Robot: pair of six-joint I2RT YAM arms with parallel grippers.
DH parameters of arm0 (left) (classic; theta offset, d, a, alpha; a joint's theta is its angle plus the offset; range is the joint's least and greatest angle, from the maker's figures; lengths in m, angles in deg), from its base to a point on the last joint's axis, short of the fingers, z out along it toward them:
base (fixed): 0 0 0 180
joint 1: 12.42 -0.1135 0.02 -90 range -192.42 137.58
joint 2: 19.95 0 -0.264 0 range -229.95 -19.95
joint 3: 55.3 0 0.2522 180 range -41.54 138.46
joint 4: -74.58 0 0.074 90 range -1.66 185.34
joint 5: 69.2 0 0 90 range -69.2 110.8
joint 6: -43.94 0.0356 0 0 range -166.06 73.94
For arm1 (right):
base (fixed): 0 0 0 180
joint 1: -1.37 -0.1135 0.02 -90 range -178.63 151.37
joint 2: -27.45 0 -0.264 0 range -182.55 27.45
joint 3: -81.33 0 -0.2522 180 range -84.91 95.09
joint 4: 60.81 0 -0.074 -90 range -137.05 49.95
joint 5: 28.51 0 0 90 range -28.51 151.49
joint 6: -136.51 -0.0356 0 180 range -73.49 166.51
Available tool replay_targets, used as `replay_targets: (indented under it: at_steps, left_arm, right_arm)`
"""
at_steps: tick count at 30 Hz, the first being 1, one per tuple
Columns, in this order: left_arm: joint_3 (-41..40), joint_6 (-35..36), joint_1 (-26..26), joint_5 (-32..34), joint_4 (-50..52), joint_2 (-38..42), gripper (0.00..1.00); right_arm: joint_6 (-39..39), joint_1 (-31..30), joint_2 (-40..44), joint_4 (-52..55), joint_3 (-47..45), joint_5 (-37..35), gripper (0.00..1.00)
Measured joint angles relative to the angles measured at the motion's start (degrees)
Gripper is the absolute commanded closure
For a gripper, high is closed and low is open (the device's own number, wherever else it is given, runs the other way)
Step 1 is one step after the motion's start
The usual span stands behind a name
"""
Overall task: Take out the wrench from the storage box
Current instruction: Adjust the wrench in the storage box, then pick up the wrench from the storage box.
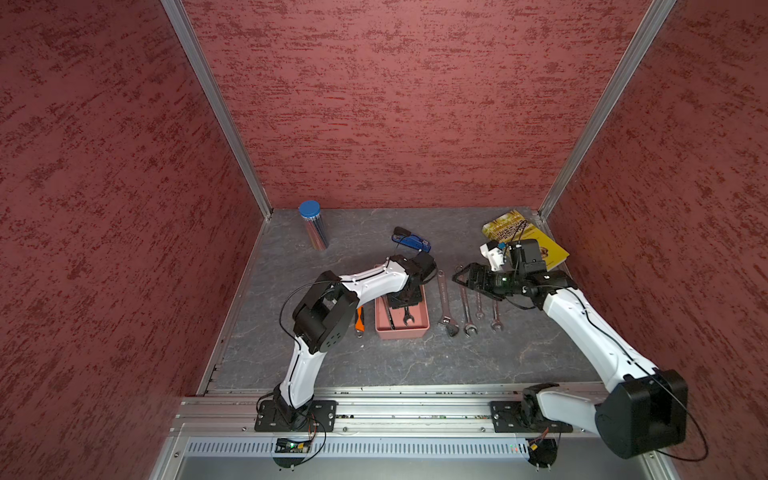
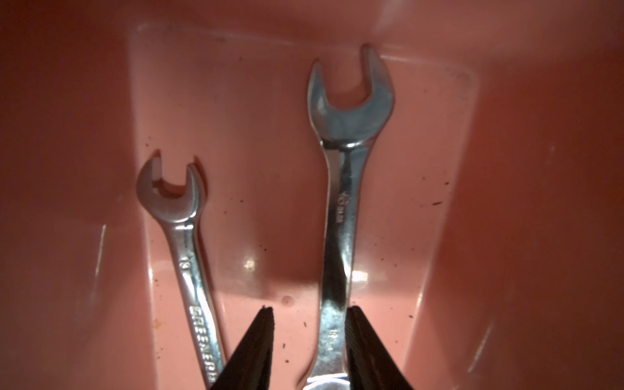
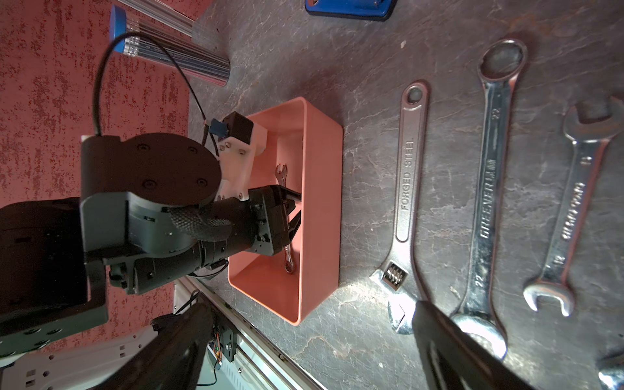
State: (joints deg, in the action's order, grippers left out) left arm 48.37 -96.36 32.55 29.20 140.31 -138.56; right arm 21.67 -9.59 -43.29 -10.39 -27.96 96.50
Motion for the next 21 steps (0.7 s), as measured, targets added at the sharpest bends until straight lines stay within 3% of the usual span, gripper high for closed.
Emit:
replay_targets:
  at_steps: [13,21]
  left_arm:
    - [1.2,0.0,0.0,-1.0,-0.2,-2.5,0.58]
    - [3.6,1.3,0.7,0.7,2.5,-4.7,0.62]
  right_arm:
    - [0.0,0.3,0.0,0.0,0.0,0.4,0.02]
    - [0.0,0.3,0.0,0.0,0.0,0.8,0.02]
